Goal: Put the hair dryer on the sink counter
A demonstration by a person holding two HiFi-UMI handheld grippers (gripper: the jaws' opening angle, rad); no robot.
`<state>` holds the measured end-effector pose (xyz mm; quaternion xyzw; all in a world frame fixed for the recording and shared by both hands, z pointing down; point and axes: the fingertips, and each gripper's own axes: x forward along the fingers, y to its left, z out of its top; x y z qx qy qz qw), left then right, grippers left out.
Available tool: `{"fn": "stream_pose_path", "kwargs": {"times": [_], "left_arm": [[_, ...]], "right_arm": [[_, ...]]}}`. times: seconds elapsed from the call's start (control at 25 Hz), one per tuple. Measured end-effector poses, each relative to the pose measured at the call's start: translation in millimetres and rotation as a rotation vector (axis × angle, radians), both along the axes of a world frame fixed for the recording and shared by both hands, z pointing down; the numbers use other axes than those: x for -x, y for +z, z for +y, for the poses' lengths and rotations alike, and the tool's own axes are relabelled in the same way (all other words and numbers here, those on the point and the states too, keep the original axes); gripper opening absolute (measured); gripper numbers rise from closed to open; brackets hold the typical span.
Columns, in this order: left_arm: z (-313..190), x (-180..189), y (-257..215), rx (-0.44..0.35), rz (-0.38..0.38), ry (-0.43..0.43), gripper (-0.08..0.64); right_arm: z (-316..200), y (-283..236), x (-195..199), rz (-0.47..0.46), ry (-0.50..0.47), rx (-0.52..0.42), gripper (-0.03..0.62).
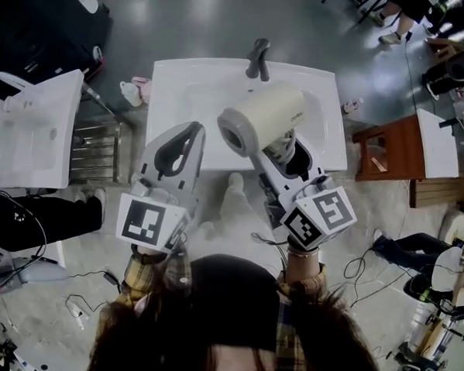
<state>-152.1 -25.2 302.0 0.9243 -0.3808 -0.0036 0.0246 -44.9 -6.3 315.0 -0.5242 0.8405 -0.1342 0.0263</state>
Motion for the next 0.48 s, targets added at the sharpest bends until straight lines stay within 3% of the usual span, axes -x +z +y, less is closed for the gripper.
{"fn": "stream_pose_path", "kwargs": {"times": [0.48], "left_arm": [[-94,-108,-26,-0.028,0.014,0.017,0.029]], "right_arm": [[-93,-17,-107,0.059,0.017,-0.003,0.273]]}}
